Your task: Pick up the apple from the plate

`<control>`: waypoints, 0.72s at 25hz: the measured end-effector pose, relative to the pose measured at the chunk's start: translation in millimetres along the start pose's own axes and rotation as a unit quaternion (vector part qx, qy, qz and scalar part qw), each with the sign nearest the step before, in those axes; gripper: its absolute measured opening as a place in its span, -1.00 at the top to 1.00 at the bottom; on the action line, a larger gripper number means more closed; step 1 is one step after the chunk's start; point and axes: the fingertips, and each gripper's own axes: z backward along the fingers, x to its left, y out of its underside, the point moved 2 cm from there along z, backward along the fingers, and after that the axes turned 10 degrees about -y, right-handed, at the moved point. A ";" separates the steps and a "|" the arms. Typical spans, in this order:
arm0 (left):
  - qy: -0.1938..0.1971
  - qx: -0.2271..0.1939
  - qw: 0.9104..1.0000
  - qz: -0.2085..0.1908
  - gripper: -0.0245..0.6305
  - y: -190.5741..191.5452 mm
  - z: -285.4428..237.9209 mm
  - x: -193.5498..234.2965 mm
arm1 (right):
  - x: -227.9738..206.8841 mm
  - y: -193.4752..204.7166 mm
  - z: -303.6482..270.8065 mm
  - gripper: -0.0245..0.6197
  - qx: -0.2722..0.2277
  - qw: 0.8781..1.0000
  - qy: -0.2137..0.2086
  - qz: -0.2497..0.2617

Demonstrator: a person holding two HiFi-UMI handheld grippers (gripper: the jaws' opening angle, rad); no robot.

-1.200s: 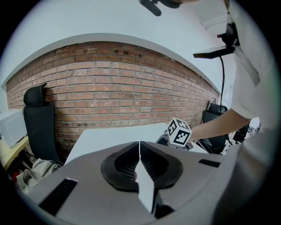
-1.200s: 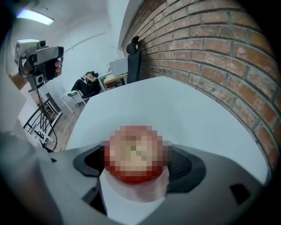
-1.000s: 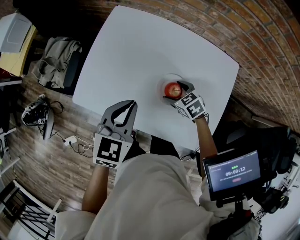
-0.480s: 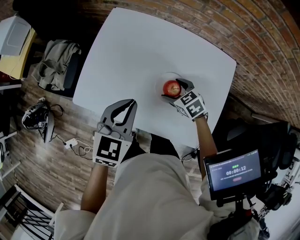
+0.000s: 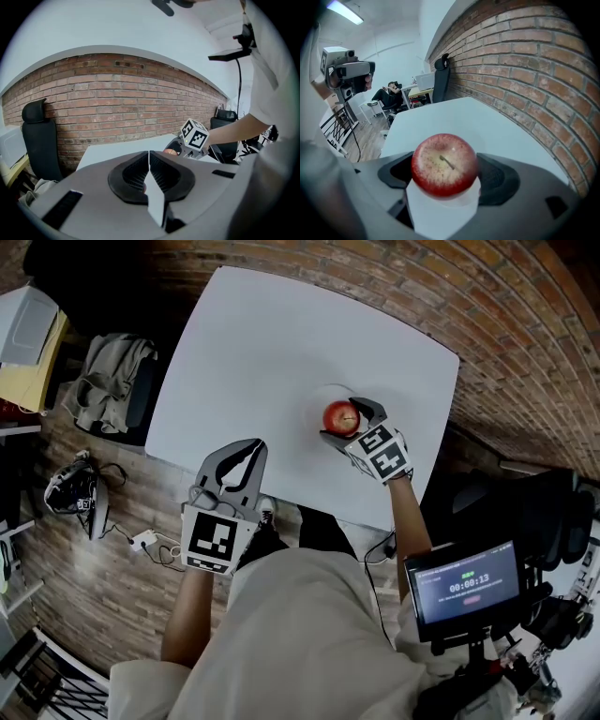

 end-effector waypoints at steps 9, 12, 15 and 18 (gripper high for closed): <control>0.011 -0.019 1.000 -0.007 0.90 -6.0 8.7 -4.5 | 14.4 -7.4 22.8 -0.33 -0.010 1.000 0.026 0.007; 0.015 -0.026 1.000 -0.009 0.90 -9.2 12.4 -6.7 | 22.3 -11.7 30.2 -0.32 -0.015 0.999 0.030 0.011; 0.017 -0.033 0.999 -0.010 0.90 -11.2 15.7 -6.9 | 30.7 -16.1 37.3 -0.33 -0.022 0.999 0.032 0.012; 0.021 -0.040 0.999 -0.012 0.90 -12.9 18.7 -5.8 | 38.7 -23.8 45.5 -0.33 -0.035 0.999 0.038 0.014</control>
